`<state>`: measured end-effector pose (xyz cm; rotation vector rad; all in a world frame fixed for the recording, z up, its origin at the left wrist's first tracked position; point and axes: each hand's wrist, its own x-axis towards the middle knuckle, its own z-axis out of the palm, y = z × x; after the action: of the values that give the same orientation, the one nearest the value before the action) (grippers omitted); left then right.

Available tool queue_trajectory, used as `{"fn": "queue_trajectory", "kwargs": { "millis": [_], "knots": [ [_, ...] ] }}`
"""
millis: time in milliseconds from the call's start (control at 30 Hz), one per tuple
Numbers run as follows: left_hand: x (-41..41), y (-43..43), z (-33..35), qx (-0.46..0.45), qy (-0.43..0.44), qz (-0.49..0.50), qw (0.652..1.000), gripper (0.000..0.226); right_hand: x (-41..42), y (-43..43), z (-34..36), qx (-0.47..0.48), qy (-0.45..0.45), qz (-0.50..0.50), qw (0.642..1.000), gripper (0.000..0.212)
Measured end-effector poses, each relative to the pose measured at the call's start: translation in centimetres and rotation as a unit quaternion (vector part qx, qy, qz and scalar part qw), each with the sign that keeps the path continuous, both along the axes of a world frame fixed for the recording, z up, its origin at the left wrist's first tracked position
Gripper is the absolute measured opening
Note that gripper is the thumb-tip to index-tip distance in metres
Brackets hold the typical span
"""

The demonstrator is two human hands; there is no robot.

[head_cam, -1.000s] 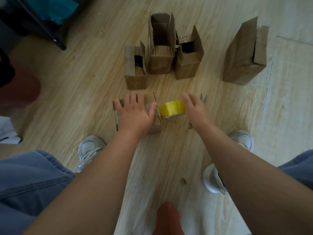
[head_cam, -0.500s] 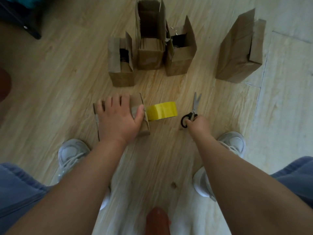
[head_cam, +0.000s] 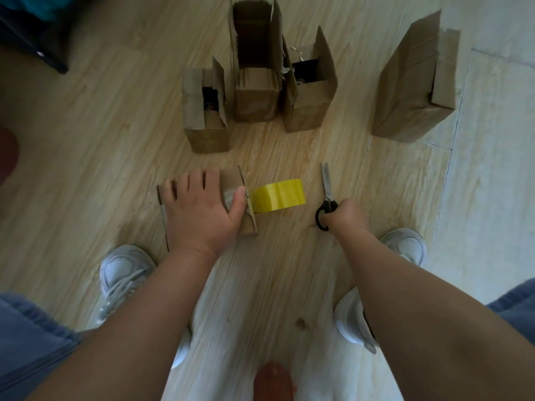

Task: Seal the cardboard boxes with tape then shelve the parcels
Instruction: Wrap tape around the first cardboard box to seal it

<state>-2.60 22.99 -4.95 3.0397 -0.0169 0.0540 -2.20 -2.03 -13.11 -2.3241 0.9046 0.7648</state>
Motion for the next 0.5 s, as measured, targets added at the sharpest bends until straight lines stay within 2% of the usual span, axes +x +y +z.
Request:
{"fn": "queue_trajectory", "kwargs": {
  "millis": [133,200,267,367,500],
  "knots": [
    [0.0,-0.1,0.1,-0.002,0.01,0.002,1.0,0.055,0.4,0.0,1.7,0.086,0.036,-0.089,0.992,0.028],
    [0.1,-0.1,-0.2,0.001,0.016,0.005,1.0,0.056,0.5,0.1,2.3,0.172,0.023,-0.185,0.967,0.026],
    [-0.2,-0.2,0.0,0.001,0.02,0.006,1.0,0.058,0.2,0.1,3.0,0.237,-0.015,-0.23,0.944,0.017],
    [-0.7,-0.4,0.3,-0.001,0.032,0.029,0.999,0.064,0.1,0.2,4.7,0.294,-0.027,-0.184,0.937,0.012],
    [-1.2,-0.6,1.2,-0.023,0.076,0.106,0.991,0.061,-0.5,1.4,8.8,0.358,-0.02,-0.065,0.931,0.037]
  ]
}}
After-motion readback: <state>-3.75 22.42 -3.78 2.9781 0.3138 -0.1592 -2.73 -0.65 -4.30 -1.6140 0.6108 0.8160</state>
